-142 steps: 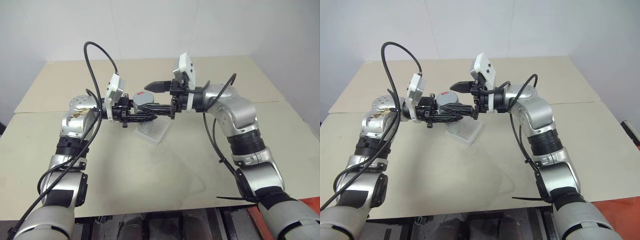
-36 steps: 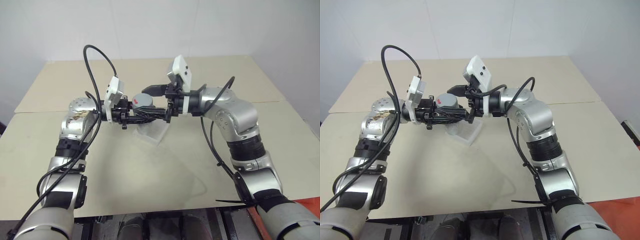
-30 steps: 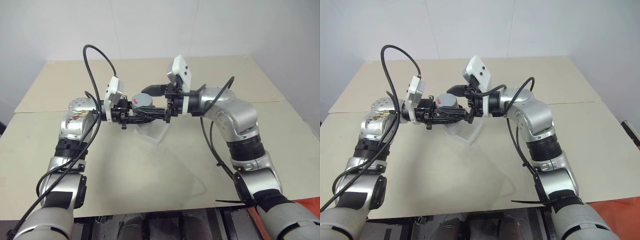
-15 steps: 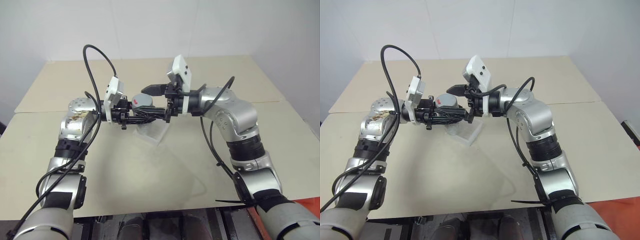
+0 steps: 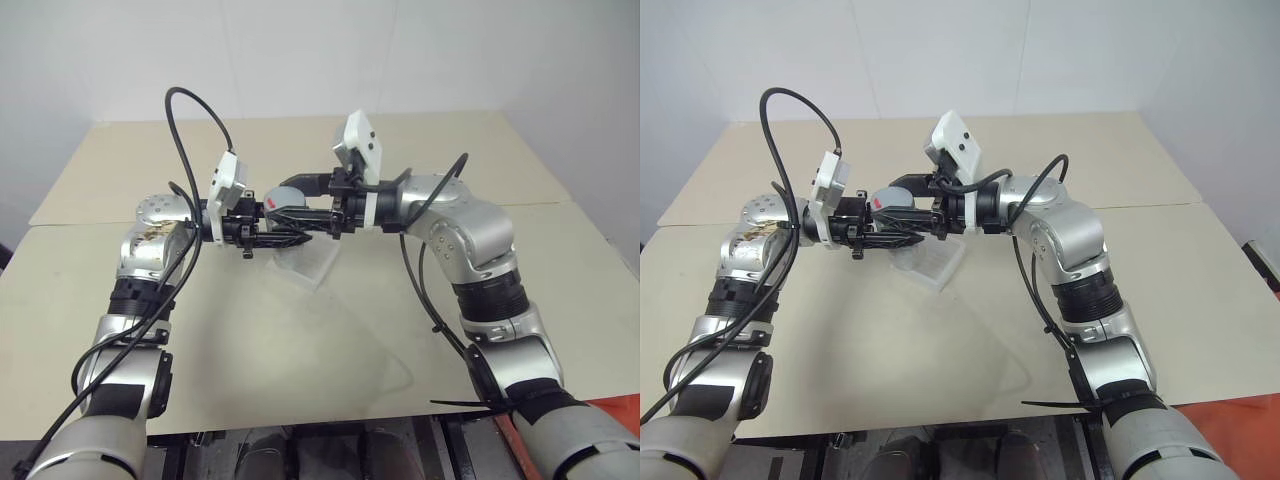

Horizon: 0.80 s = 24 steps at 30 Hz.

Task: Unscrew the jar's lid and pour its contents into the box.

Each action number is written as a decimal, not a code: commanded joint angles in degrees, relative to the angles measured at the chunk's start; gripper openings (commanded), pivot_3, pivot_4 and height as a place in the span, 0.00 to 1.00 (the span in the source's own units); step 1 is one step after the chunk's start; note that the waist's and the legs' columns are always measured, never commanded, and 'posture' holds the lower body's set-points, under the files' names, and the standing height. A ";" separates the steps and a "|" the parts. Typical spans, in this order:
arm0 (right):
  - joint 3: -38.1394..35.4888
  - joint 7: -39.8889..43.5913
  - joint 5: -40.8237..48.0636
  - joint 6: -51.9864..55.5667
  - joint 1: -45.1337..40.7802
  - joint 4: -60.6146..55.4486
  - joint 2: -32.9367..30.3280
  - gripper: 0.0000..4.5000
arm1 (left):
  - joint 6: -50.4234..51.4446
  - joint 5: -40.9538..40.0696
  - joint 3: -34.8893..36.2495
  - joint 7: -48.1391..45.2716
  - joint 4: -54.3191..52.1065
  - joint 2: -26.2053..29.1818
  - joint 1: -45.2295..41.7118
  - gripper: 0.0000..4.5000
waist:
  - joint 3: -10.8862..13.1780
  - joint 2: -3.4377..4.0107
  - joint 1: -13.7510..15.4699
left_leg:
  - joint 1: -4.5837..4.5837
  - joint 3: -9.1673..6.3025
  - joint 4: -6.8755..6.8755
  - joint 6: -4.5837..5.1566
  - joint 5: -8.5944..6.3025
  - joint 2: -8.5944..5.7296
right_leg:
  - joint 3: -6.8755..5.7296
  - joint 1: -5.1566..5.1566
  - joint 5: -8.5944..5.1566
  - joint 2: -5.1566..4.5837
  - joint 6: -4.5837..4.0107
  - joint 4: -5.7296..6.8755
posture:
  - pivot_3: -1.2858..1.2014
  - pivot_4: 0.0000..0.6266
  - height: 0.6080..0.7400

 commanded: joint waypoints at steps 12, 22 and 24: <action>-4.21 1.94 1.10 -2.56 -4.66 0.07 -2.03 0.61 | 3.64 -2.11 -0.48 0.02 -7.20 0.84 6.44 0.45 | 0.00 0.00 -0.05 | 0.00 0.00 0.00 0.00 0.00 0.01 | 0.00 -0.02 0.00 0.00 0.00 0.02 | 0.52 0.24 1.00; -5.30 4.82 2.34 -4.26 -3.98 -0.60 -2.34 0.61 | 5.43 -2.77 -1.82 -0.79 -9.71 2.44 8.25 0.45 | 0.00 0.00 0.01 | 0.01 -0.01 0.00 0.00 0.00 0.00 | 0.01 -0.01 0.00 0.00 0.00 0.02 | 0.52 0.24 1.00; -5.28 6.32 3.00 -4.55 -3.42 -0.93 -2.74 0.61 | 5.16 -2.85 -1.99 -0.90 -9.37 2.59 7.72 0.45 | 0.00 0.00 0.06 | 0.00 -0.01 0.00 0.00 0.00 0.00 | 0.01 -0.01 0.00 0.00 0.00 0.02 | 0.52 0.24 1.00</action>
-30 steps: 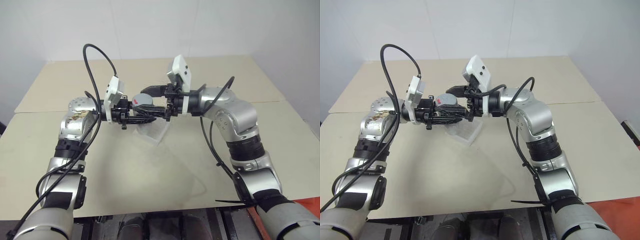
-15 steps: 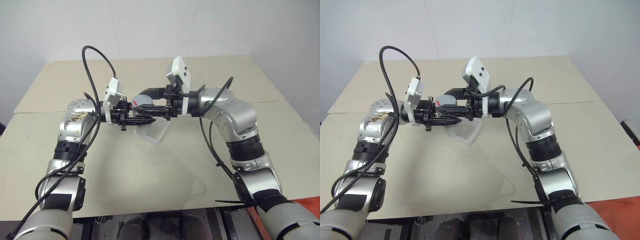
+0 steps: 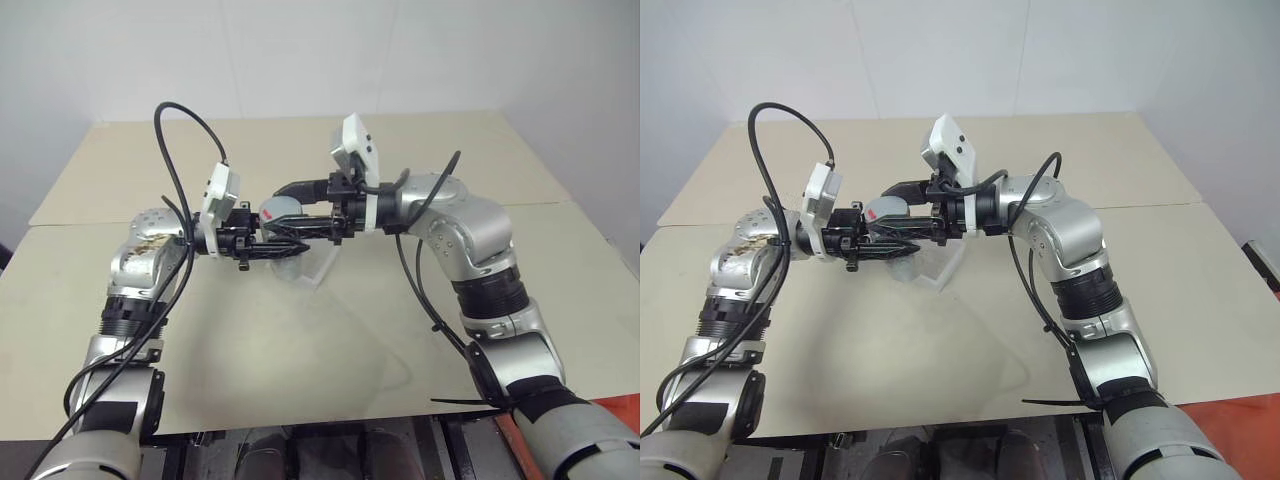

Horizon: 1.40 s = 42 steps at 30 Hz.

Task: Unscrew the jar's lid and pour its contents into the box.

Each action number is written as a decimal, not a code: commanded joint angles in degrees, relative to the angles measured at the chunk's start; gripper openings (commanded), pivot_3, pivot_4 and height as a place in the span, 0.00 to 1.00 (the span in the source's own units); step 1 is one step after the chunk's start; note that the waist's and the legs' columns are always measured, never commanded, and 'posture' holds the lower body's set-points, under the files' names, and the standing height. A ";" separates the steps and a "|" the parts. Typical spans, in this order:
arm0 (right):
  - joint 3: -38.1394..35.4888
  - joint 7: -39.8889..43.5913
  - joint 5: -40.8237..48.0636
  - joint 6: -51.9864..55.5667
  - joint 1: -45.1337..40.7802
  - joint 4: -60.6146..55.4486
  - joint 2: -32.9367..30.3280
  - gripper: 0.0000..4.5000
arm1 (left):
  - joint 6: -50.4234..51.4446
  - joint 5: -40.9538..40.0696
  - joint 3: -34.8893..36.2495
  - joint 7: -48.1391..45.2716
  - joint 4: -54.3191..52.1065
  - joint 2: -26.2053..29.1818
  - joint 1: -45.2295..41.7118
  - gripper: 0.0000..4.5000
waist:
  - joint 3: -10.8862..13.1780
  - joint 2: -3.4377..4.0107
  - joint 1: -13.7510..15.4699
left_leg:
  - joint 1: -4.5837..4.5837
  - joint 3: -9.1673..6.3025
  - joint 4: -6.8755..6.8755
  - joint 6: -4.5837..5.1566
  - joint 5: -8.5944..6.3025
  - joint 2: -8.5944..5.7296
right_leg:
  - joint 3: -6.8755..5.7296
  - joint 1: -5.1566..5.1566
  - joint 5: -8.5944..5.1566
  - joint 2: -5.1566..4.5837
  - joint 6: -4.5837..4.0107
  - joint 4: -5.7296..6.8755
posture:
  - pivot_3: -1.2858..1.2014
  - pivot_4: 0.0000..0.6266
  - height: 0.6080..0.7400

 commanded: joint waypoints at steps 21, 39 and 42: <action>-0.53 4.51 -1.61 -8.20 1.17 0.77 -1.64 0.61 | -2.75 0.11 -1.45 -2.72 1.94 0.87 -1.98 0.45 | 0.00 0.00 -0.02 | 0.00 0.02 0.00 0.00 0.00 0.00 | 0.02 -0.01 0.00 0.00 0.00 0.00 | 0.52 0.24 1.00; -0.27 4.06 -3.10 -7.53 1.75 0.64 -1.03 0.99 | -2.82 -0.06 -0.37 -1.35 3.28 0.85 -2.51 0.45 | 0.00 0.00 -0.01 | 0.01 0.02 0.00 0.00 0.00 0.00 | 0.01 -0.01 0.00 0.00 0.00 0.00 | 0.52 0.24 1.00; -0.53 3.59 -2.86 -6.94 1.95 -0.71 -1.38 0.99 | -3.04 0.06 -0.32 -1.24 4.08 0.75 -2.87 0.45 | 0.00 0.00 -0.01 | 0.00 0.02 0.00 0.00 0.00 0.00 | 0.01 -0.02 0.00 0.00 0.00 0.00 | 0.52 0.24 1.00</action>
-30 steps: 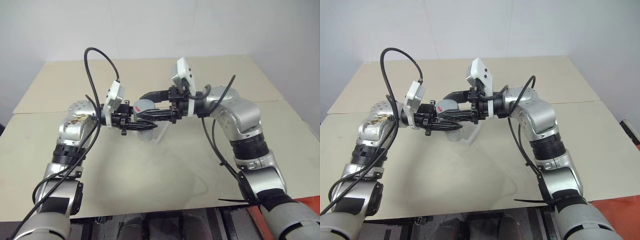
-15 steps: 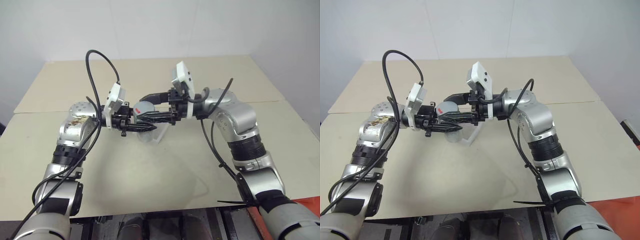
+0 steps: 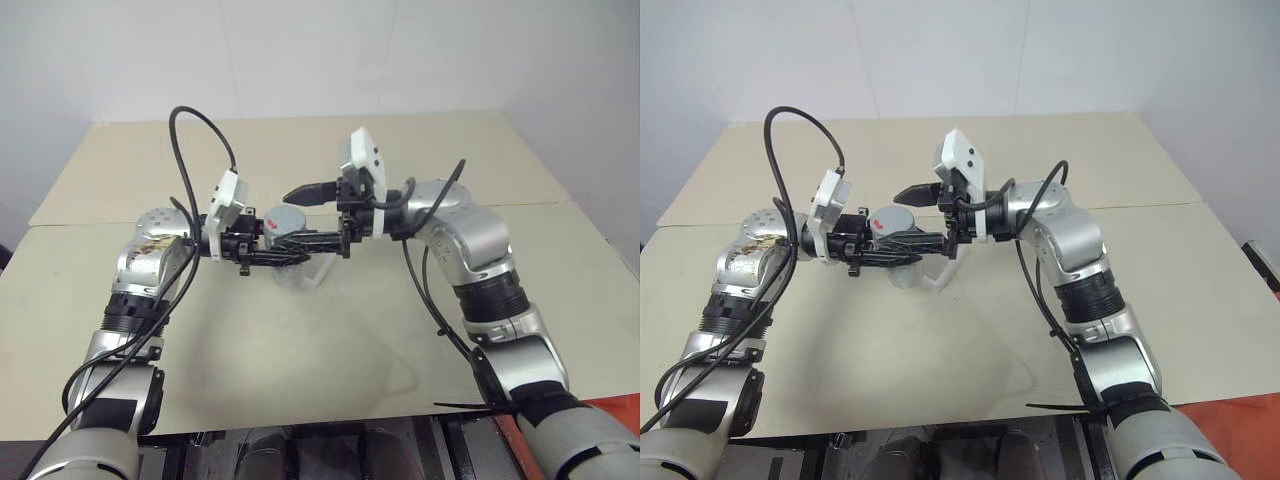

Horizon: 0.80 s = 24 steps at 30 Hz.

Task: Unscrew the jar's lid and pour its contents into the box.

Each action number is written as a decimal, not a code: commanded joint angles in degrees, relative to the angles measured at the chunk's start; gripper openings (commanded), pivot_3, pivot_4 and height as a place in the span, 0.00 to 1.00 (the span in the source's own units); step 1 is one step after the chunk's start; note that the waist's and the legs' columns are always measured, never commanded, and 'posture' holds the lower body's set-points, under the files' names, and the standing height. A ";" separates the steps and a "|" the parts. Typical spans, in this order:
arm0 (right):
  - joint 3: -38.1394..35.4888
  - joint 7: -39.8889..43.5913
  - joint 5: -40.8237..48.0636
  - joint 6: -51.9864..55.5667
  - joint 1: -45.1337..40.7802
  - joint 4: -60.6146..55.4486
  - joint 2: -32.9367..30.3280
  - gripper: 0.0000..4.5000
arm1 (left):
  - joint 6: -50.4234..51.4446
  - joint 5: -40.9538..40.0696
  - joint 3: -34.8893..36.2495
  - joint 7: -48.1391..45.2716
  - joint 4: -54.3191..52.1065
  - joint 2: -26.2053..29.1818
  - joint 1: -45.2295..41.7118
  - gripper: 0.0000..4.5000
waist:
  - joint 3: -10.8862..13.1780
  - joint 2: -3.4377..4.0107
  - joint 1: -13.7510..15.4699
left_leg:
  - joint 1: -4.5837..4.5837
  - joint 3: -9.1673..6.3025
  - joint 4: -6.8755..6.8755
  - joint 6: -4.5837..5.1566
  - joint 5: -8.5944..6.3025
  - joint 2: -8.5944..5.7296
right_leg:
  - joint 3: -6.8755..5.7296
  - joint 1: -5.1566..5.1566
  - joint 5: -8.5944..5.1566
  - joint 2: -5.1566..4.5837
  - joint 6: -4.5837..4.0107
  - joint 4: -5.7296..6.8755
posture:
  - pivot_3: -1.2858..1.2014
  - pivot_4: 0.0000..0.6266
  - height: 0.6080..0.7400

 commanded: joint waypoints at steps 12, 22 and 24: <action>-1.72 -3.48 1.35 2.66 -1.56 -4.41 0.25 0.99 | -0.59 -0.30 1.05 -0.04 -0.15 -0.30 -1.88 0.45 | 0.00 0.00 0.01 | 0.00 0.00 0.00 0.00 0.00 0.00 | 0.00 0.00 0.00 0.00 0.00 0.00 | 0.52 0.24 1.00; -1.52 -3.68 1.55 2.82 -2.45 -2.65 0.79 0.99 | -0.50 -0.31 1.25 0.08 -0.92 0.21 -1.23 0.45 | 0.00 0.00 0.00 | 0.00 0.01 0.00 0.00 0.00 0.00 | 0.00 0.00 0.00 0.00 0.00 0.00 | 0.52 0.24 1.00; -1.40 -3.49 1.64 2.99 -2.46 -2.60 0.81 0.99 | -0.46 -0.35 1.30 0.09 -1.03 0.30 -1.19 0.45 | 0.00 0.00 0.01 | 0.00 0.01 0.00 0.00 0.00 0.00 | 0.00 0.00 0.00 0.00 0.00 0.00 | 0.52 0.24 1.00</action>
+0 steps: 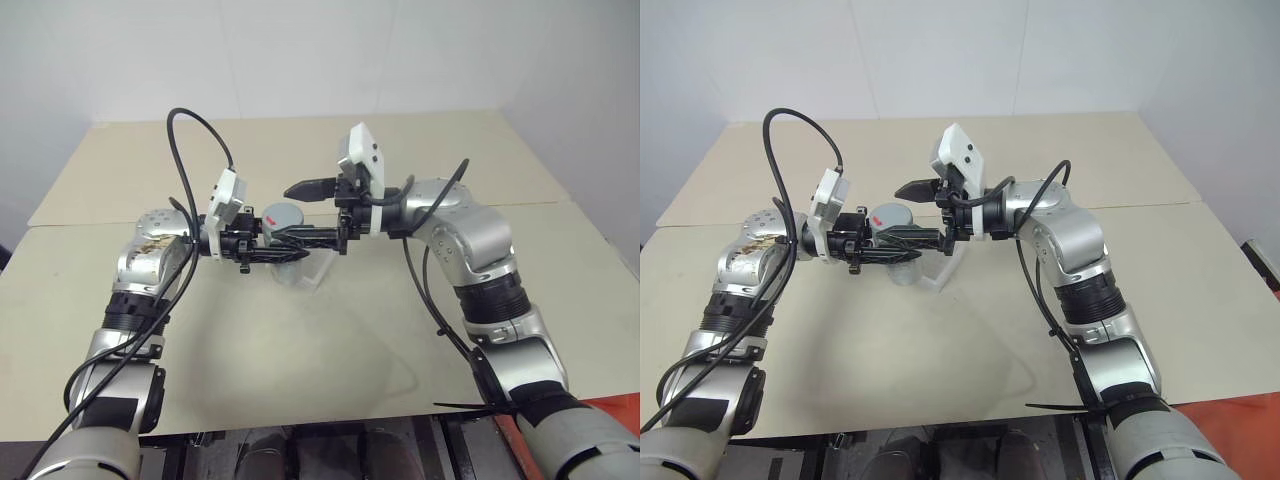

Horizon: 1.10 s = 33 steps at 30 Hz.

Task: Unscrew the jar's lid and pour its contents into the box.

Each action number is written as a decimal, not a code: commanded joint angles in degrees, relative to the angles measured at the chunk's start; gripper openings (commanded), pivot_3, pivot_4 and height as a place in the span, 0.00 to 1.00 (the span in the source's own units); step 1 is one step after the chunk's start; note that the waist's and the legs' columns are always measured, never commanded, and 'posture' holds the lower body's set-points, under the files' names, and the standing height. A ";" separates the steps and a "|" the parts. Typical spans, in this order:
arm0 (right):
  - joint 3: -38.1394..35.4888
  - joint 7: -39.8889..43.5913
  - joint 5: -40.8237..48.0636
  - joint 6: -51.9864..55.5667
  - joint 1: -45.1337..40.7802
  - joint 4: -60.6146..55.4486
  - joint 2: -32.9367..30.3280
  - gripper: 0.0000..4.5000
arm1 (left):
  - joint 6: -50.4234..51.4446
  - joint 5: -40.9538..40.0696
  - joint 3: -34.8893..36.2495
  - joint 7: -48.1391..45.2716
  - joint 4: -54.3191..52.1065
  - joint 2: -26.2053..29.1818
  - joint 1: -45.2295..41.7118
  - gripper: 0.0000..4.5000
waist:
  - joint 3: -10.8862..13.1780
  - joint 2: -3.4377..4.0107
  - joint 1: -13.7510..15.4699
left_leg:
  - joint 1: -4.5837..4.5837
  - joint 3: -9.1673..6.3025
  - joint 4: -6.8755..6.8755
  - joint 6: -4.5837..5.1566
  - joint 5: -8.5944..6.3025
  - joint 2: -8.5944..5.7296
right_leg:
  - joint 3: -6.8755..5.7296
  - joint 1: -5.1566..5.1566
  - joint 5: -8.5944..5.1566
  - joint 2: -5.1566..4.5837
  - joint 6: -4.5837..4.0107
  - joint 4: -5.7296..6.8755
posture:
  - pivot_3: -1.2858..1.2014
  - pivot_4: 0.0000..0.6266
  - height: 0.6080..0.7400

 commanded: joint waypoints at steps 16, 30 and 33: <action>-1.07 0.41 0.98 1.94 -2.33 -0.81 0.98 0.62 | -0.44 -0.36 1.34 0.01 -1.71 1.06 -0.71 0.45 | 0.00 0.00 0.00 | 0.00 0.00 0.00 0.00 0.00 0.00 | 0.00 0.00 0.00 0.00 0.00 0.00 | 0.52 0.24 1.00; -5.98 0.24 3.28 1.92 -5.95 -0.27 -1.70 0.62 | -0.10 0.70 -0.79 -1.21 -3.05 1.23 3.00 0.45 | 0.00 0.00 0.10 | 0.00 0.01 -0.01 0.00 0.00 0.01 | 0.00 -0.02 0.00 0.00 0.00 0.00 | 0.52 0.24 1.00; -6.75 -0.34 3.07 1.74 -5.63 -0.75 -2.58 0.62 | -0.84 1.15 -0.69 -1.27 -1.81 0.99 2.26 0.45 | 0.00 0.00 0.06 | 0.01 0.01 -0.01 0.00 0.00 0.01 | 0.00 0.00 0.00 0.00 0.00 0.00 | 0.52 0.24 1.00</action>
